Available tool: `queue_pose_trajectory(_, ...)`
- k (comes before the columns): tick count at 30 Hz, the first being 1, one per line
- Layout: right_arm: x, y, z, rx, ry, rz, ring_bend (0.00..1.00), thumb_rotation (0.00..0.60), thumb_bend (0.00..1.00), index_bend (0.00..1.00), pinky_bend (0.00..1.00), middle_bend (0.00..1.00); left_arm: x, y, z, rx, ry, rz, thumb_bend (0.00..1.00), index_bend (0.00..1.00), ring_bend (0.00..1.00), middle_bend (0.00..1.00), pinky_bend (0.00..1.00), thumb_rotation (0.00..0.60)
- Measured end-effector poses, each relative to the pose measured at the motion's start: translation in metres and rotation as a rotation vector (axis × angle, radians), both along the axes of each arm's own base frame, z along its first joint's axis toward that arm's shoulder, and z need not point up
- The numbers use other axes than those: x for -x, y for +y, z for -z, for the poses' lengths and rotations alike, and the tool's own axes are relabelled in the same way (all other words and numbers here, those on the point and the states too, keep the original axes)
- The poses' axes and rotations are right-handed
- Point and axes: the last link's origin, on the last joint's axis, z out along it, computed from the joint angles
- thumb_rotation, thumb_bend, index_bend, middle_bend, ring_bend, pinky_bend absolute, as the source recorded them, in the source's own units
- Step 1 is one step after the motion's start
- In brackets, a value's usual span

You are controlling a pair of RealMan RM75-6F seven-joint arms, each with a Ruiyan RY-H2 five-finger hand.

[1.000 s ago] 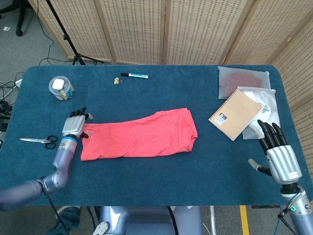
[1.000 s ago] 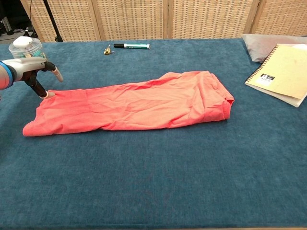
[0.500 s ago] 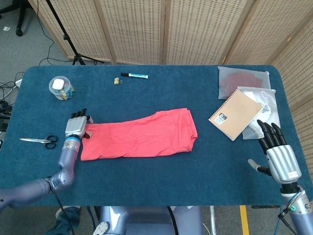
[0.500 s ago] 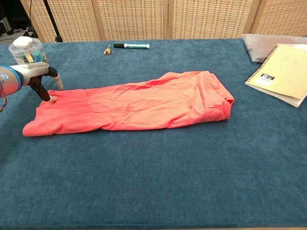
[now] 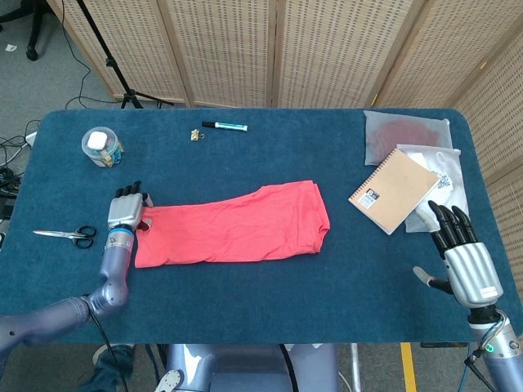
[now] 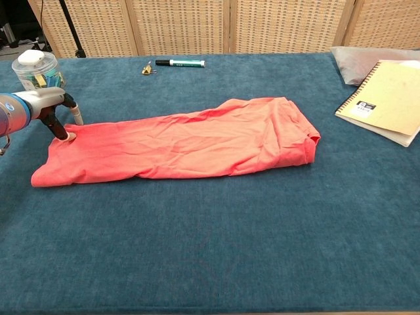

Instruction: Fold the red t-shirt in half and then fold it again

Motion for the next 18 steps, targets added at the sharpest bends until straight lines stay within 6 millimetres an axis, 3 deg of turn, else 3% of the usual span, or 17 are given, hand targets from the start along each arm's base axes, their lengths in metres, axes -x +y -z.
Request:
queue_pose_trajectory(9, -0.0005, 0.0004, 0.0001, -0.005, -0.005, 0.000, 0.00, 0.600, 0.00, 0.00, 0.00, 0.00, 0.0010, 0.0001, 0.0016, -0.009, 0.002, 0.000, 0.42, 0.64, 0.00, 0.00, 0.00, 0.600)
queue_pose_trajectory(18, -0.0001, 0.0001, -0.0008, -0.004, -0.009, 0.002, 0.00, 0.600, 0.00, 0.00, 0.00, 0.00, -0.0014, -0.0019, 0.0016, -0.019, -0.003, 0.012, 0.48, 0.72, 0.00, 0.00, 0.00, 0.600)
